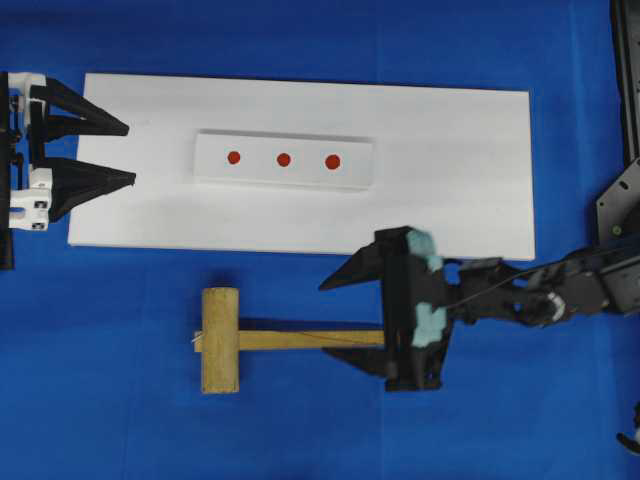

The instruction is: Hit the mark with a hammer.

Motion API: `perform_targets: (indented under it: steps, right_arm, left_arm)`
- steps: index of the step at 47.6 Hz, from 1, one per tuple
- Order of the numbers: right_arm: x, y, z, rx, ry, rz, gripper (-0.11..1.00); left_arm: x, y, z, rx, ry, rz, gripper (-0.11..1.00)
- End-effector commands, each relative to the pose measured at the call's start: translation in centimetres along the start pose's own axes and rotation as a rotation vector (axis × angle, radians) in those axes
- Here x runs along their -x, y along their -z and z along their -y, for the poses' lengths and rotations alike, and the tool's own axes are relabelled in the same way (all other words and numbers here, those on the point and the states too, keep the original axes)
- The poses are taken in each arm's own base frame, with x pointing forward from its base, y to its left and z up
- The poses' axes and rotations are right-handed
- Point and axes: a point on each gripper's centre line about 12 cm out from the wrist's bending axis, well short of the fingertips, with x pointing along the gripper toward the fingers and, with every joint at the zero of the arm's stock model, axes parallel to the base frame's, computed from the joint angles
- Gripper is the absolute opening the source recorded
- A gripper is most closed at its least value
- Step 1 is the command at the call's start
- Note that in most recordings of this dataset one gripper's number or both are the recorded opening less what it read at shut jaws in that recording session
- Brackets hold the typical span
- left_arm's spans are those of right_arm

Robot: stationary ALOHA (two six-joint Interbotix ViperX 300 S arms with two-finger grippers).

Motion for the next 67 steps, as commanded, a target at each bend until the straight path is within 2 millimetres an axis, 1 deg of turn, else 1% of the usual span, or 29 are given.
perform_targets:
  steps: [1, 9, 14, 21, 26, 32, 39, 43, 57, 62, 67]
  right_arm:
    - [0.8, -1.3, 0.8, -0.013, 0.014, 0.039, 0.82]
    - [0.6, -2.2, 4.1, -0.002, 0.085, 0.052, 0.83]
    - [0.8, -3.0, 6.8, 0.004, 0.129, 0.055, 0.83]
    - [0.8, -3.6, 9.9, -0.001, 0.145, 0.030, 0.83]
    - [0.8, -3.9, 10.8, -0.002, 0.136, 0.020, 0.83]
    - [1.7, -4.3, 10.5, 0.012, 0.112, 0.033, 0.83]
    - [4.3, -4.8, 10.4, 0.024, 0.103, 0.080, 0.82]
    - [6.5, -4.7, 10.3, 0.034, 0.096, 0.116, 0.82]
    - [13.9, -3.1, 10.3, 0.034, 0.071, 0.255, 0.82]
    - [15.7, -2.1, 10.4, 0.033, 0.064, 0.294, 0.82]
    - [17.0, -0.8, 10.6, 0.036, 0.058, 0.316, 0.82]
  left_arm:
    - [0.1, -0.4, 0.2, -0.004, 0.007, 0.015, 0.83]
    - [0.2, -0.6, 0.3, -0.022, 0.011, 0.025, 0.83]
    - [0.2, -0.6, 0.3, -0.053, 0.011, 0.027, 0.83]
    - [0.2, -0.6, 0.3, -0.096, 0.011, 0.029, 0.83]
    - [0.3, -0.7, 0.3, -0.114, 0.011, 0.030, 0.83]
    - [0.5, -0.7, 0.4, -0.142, 0.018, 0.039, 0.83]
    - [1.4, -1.0, 1.1, -0.211, 0.050, 0.071, 0.82]
    - [2.0, -1.3, 1.5, -0.245, 0.069, 0.096, 0.82]
    - [3.4, -1.1, 1.8, -0.329, 0.097, 0.146, 0.81]
    - [3.9, -0.7, 1.8, -0.382, 0.102, 0.145, 0.81]
    - [4.1, -0.3, 1.6, -0.414, 0.104, 0.145, 0.81]
